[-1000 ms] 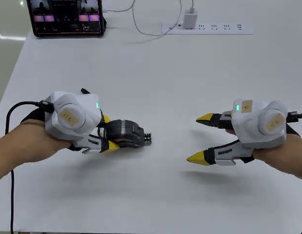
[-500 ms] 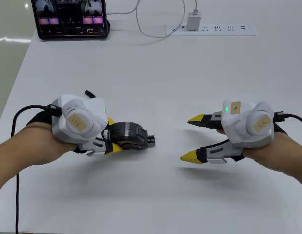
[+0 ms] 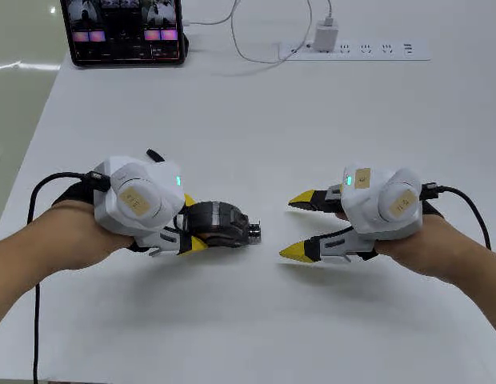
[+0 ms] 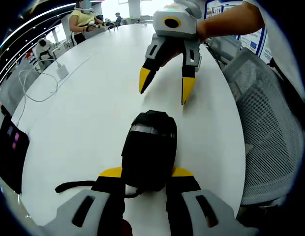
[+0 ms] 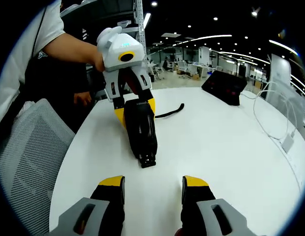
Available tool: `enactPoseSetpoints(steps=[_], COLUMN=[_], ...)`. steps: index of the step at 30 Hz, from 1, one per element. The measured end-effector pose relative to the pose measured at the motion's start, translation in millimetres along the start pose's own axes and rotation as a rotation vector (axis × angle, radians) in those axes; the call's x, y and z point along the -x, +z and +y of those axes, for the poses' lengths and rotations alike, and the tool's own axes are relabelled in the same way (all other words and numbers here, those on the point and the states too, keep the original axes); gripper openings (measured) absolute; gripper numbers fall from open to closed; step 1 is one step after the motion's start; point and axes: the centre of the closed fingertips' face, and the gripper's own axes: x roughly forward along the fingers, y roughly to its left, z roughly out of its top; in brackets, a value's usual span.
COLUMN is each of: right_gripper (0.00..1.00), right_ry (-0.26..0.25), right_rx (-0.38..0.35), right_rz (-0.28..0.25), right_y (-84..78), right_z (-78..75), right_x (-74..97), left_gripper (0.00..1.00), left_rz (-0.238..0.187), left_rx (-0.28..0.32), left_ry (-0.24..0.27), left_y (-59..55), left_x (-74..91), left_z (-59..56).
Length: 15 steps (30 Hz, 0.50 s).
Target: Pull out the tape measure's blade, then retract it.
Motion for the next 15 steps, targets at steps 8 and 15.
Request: enactPoseSetpoints(steps=[8, 15], right_gripper=[0.36, 0.31], right_ry=[0.019, 0.040], right_rx=[0.029, 0.048], right_rz=[-0.016, -0.024], right_y=[7.0, 9.7], right_z=[2.3, 5.7], right_x=[-14.5, -24.7], left_gripper=[0.27, 0.27], left_rz=[0.000, 0.004], left_rx=[0.004, 0.002], left_ry=[-0.005, -0.004], left_y=[0.0, -0.3], left_x=[-0.2, -0.1], left_z=[0.0, -0.2])
